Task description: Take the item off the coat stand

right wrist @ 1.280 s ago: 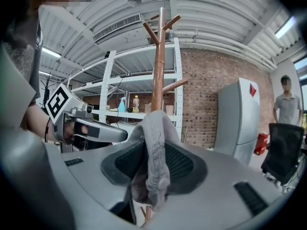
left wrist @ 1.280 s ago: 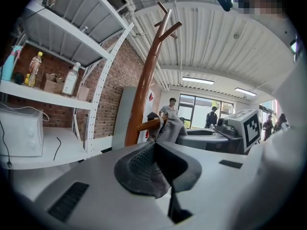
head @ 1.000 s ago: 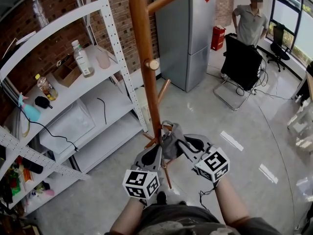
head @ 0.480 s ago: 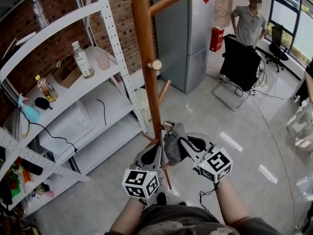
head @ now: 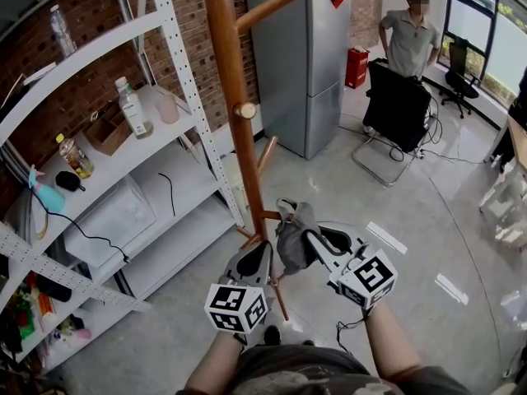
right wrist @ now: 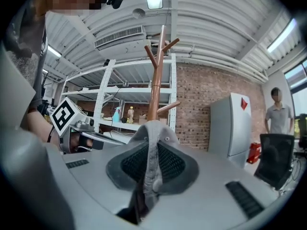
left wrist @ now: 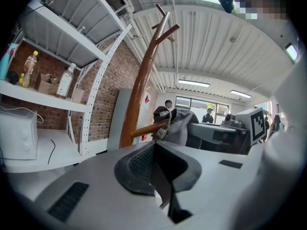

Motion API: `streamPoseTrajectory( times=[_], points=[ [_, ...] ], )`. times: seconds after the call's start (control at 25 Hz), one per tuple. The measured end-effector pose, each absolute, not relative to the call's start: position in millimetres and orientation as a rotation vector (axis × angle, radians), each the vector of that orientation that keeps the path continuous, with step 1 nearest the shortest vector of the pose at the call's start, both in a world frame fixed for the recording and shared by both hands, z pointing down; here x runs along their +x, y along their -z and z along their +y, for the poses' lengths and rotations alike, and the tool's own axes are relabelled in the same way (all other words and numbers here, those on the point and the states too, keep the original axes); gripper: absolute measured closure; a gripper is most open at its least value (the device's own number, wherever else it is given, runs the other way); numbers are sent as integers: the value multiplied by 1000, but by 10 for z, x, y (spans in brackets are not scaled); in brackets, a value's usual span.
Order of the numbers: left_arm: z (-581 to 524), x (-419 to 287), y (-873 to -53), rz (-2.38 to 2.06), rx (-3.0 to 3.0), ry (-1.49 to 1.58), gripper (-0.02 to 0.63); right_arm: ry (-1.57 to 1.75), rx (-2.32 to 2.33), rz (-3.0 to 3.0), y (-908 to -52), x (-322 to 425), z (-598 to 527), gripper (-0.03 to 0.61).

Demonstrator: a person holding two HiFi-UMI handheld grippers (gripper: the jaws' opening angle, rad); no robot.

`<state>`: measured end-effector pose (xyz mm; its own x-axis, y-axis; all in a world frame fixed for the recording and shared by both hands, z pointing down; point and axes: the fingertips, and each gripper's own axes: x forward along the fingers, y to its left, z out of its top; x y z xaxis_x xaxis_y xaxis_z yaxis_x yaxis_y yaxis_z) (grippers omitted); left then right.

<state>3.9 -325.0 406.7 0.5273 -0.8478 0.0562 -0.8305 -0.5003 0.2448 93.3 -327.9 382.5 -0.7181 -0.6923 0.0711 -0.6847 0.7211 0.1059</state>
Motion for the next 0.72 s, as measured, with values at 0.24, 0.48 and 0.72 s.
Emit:
streamPoseTrajectory(
  times=[0.24,0.48,0.72],
  points=[
    [-3208,117,-4043,-1405,2533,102,606,114,1168,-2811,-3796,1081,-3196,535],
    [-3067,250,-4031,-1407,2533,92,606,94,1195,-2822,-3791,1268,-3034,535],
    [-2838,320,-4093,-1427,2511,71,607,38,1173,-2834,-3954,1384,-2832,535]
  ],
)
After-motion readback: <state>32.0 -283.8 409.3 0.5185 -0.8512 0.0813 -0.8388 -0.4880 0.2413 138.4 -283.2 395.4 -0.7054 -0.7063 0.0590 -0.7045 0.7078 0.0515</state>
